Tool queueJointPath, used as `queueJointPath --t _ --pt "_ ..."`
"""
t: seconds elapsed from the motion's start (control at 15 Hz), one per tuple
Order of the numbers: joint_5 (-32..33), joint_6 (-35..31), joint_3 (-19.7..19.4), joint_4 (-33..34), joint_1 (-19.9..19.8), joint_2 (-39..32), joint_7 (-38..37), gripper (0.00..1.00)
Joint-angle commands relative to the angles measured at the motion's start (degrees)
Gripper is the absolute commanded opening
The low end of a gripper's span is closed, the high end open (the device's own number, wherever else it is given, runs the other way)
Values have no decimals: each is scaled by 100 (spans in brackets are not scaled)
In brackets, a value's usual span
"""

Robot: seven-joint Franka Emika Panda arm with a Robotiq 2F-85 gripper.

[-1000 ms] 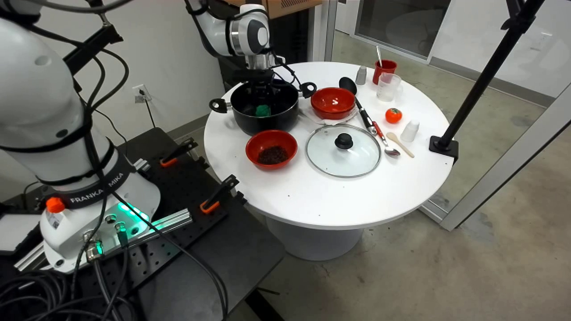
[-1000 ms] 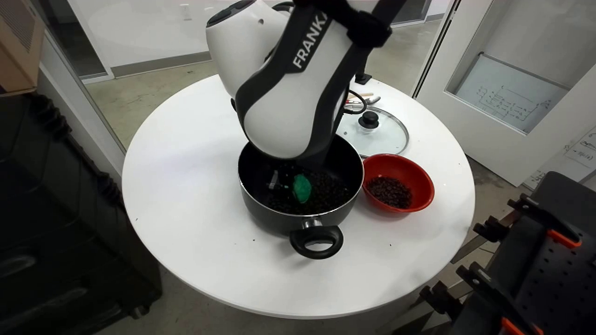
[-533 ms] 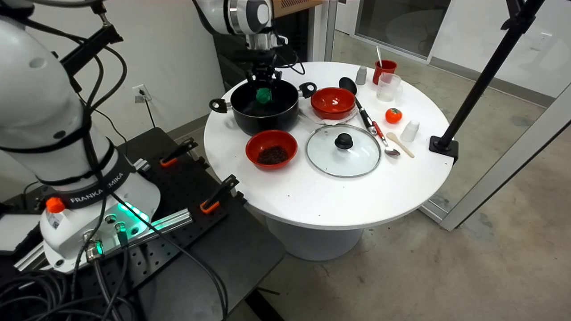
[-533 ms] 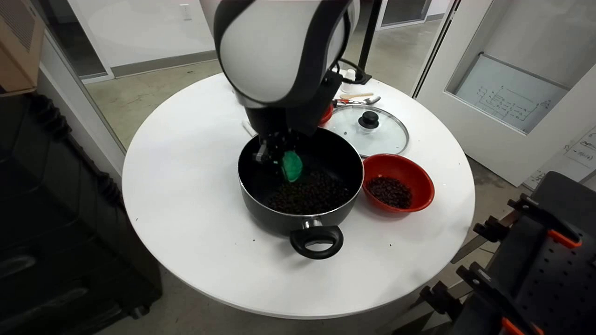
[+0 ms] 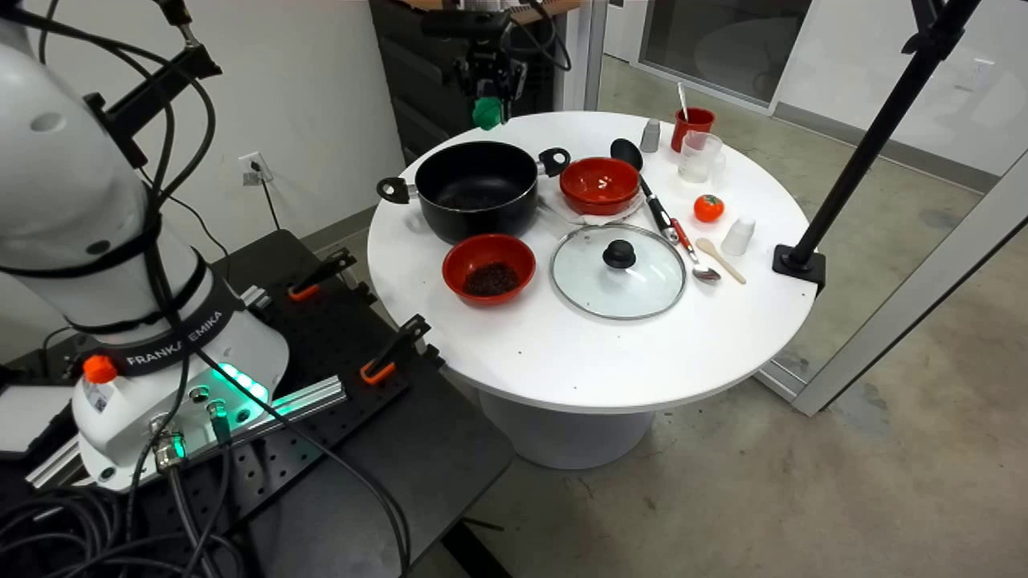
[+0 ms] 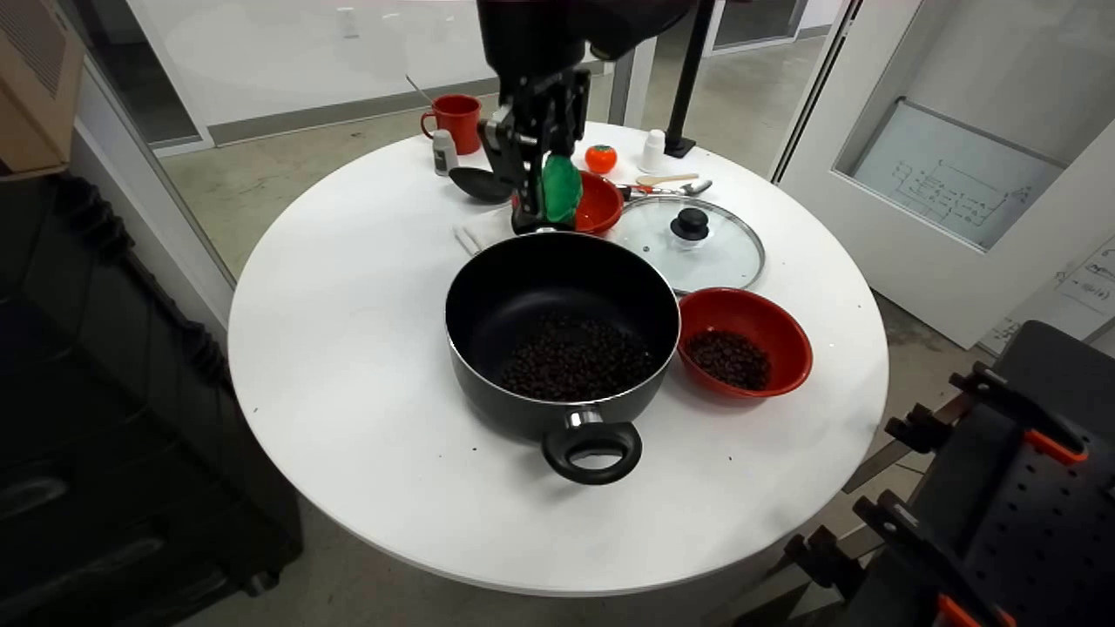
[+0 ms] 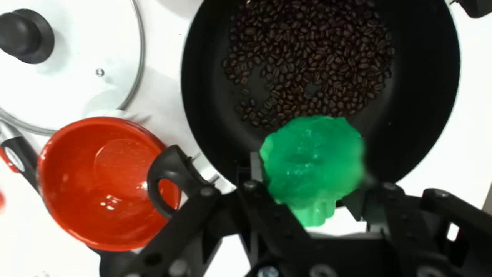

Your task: Remove the broccoli from the black pot

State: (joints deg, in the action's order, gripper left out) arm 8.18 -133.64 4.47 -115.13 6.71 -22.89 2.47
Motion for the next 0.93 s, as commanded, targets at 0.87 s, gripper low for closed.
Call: queueJointPath --t 0.87 --pt "-563 134 -1236 322 -1373 -20 -1029 23"
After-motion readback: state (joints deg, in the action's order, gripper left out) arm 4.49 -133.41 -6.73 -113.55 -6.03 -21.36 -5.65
